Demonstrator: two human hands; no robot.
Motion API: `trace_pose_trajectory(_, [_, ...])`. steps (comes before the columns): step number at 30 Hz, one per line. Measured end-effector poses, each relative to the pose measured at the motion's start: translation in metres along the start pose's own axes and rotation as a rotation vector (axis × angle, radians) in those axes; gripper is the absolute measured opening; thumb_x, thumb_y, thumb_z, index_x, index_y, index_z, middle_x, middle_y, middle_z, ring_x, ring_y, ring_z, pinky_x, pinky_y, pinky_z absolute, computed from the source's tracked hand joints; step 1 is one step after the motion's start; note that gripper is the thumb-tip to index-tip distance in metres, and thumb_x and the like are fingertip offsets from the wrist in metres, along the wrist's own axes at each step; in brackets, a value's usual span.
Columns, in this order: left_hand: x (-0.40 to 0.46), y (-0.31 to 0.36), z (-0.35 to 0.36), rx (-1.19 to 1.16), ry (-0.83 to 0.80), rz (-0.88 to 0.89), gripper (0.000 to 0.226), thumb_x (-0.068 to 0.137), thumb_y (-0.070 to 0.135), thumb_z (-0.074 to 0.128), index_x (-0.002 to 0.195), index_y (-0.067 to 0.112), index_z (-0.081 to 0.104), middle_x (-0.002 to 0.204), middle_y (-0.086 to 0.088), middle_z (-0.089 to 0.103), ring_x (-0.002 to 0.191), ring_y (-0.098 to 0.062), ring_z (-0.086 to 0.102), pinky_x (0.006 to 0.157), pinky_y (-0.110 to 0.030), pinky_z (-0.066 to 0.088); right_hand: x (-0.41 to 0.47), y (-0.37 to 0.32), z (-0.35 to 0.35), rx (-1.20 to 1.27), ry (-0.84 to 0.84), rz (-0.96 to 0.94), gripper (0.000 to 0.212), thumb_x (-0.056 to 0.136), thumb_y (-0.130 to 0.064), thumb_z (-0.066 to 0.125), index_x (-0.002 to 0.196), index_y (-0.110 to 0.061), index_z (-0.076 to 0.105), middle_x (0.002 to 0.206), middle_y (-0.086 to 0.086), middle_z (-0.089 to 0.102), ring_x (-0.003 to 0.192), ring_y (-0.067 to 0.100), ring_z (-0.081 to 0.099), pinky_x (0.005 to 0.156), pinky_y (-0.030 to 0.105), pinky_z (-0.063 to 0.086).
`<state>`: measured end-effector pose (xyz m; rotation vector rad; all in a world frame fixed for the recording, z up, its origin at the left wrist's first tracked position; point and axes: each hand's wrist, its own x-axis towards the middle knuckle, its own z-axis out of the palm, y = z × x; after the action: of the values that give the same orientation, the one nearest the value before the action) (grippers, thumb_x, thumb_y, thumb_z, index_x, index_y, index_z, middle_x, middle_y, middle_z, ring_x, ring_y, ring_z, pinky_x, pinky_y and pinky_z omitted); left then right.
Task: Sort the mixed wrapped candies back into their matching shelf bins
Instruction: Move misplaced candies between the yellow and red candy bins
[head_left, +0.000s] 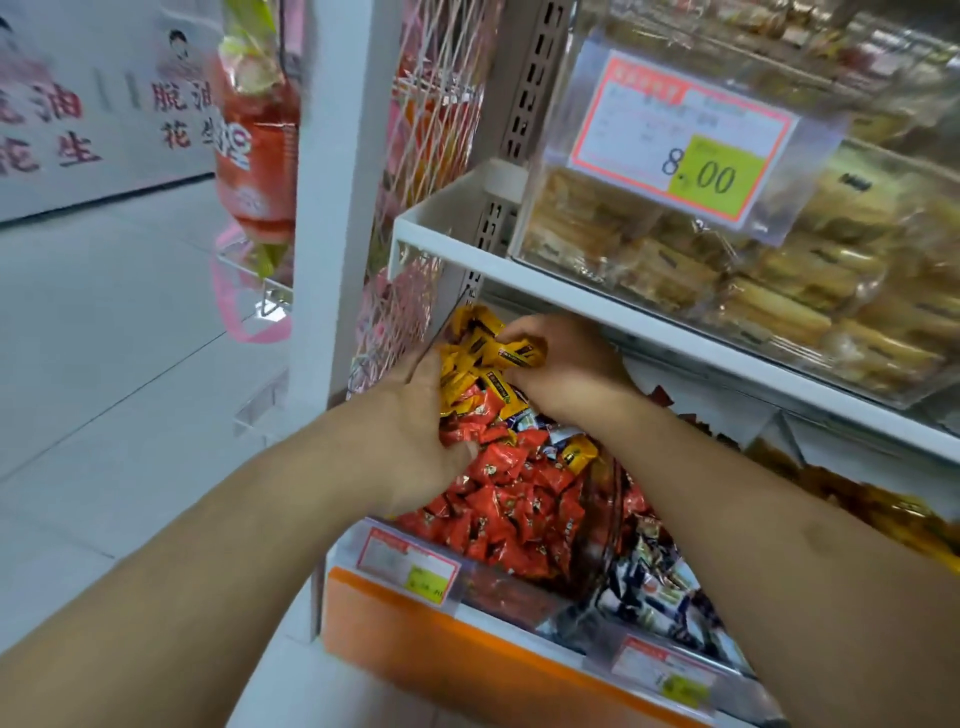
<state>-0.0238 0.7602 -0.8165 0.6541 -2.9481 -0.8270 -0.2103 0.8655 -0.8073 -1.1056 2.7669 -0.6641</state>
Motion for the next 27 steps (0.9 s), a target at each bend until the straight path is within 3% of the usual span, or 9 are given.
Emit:
trace_pose_trajectory(5, [-0.001,0.005,0.001,-0.014,0.108,0.008,0.091,0.096,0.050,0.063,0.163,0.019,0.010,0.170,0.003,0.008,0.153,-0.023,0.026,0.122,-0.038,0.031,-0.026,0.000,-0.016,0.275,0.071,0.080,0.026,0.092,-0.029,0.077,0.111,-0.046,0.069,0.114,-0.019,0.066,0.077,0.010,0.069,0.062,0.026,0.059])
trace_pose_trajectory(8, [-0.002,0.018,0.002,-0.038,0.260,0.137,0.059,0.096,0.035,0.065,0.146,0.016,0.043,0.151,0.005,0.035,0.134,-0.019,0.047,0.109,-0.029,0.040,-0.047,0.004,-0.025,0.381,0.126,0.085,0.026,0.089,-0.031,0.079,0.109,-0.045,0.072,0.104,-0.018,0.071,0.076,0.020,0.070,0.064,0.033,0.059])
trace_pose_trajectory(12, [-0.004,0.040,0.002,-0.148,0.398,0.204,0.040,0.095,0.030,0.066,0.134,0.022,0.057,0.129,0.006,0.055,0.119,-0.015,0.055,0.093,-0.017,0.036,-0.077,0.015,-0.028,0.482,0.197,0.018,0.031,0.083,-0.032,0.085,0.110,-0.043,0.074,0.105,-0.017,0.074,0.089,0.009,0.070,0.077,0.027,0.057])
trace_pose_trajectory(15, [-0.009,0.058,0.009,-0.320,0.333,0.139,0.041,0.095,0.042,0.066,0.132,0.030,0.054,0.124,0.009,0.064,0.114,-0.012,0.062,0.095,-0.033,0.051,-0.098,0.017,-0.027,0.697,0.173,0.011,0.030,0.084,-0.015,0.085,0.102,-0.038,0.077,0.103,-0.010,0.077,0.094,0.013,0.073,0.085,0.038,0.061])
trace_pose_trajectory(17, [-0.009,0.065,0.017,-0.378,0.266,0.107,0.052,0.093,0.051,0.066,0.139,0.032,0.050,0.129,0.015,0.061,0.118,-0.010,0.061,0.094,-0.032,0.050,-0.110,0.017,-0.028,0.809,0.171,0.023,0.031,0.087,-0.005,0.081,0.101,-0.033,0.079,0.101,-0.006,0.079,0.092,0.020,0.073,0.082,0.045,0.061])
trace_pose_trajectory(20, [-0.013,0.082,0.023,-0.824,0.060,0.001,0.069,0.082,0.059,0.074,0.139,0.027,0.053,0.126,0.011,0.067,0.112,-0.010,0.068,0.094,-0.033,0.055,-0.123,0.020,-0.033,0.909,0.183,0.069,0.034,0.091,0.001,0.074,0.101,-0.031,0.080,0.098,-0.003,0.080,0.090,0.043,0.071,0.080,0.063,0.059])
trace_pose_trajectory(23, [-0.022,0.102,0.027,-1.143,-0.155,-0.058,0.040,0.089,0.037,0.079,0.117,0.020,0.056,0.117,0.000,0.068,0.100,-0.012,0.074,0.085,-0.034,0.063,-0.138,0.026,-0.040,0.944,0.238,0.102,0.032,0.086,-0.010,0.083,0.100,-0.039,0.080,0.110,-0.006,0.078,0.107,0.028,0.071,0.094,0.052,0.058])
trace_pose_trajectory(25, [-0.024,0.107,0.031,-1.099,-0.177,-0.031,0.046,0.088,0.028,0.081,0.123,0.024,0.051,0.117,-0.002,0.068,0.097,-0.012,0.075,0.086,-0.034,0.063,-0.150,0.037,-0.046,0.958,0.259,0.104,0.032,0.083,-0.012,0.086,0.100,-0.040,0.080,0.112,-0.006,0.077,0.110,0.020,0.070,0.094,0.045,0.059])
trace_pose_trajectory(27, [-0.023,0.111,0.036,-0.906,-0.150,0.009,0.051,0.085,0.021,0.084,0.127,0.024,0.054,0.113,0.002,0.072,0.098,-0.013,0.074,0.092,-0.037,0.061,-0.165,0.047,-0.053,0.979,0.272,0.097,0.032,0.083,-0.008,0.085,0.100,-0.036,0.080,0.104,-0.011,0.077,0.100,0.008,0.072,0.083,0.029,0.060])
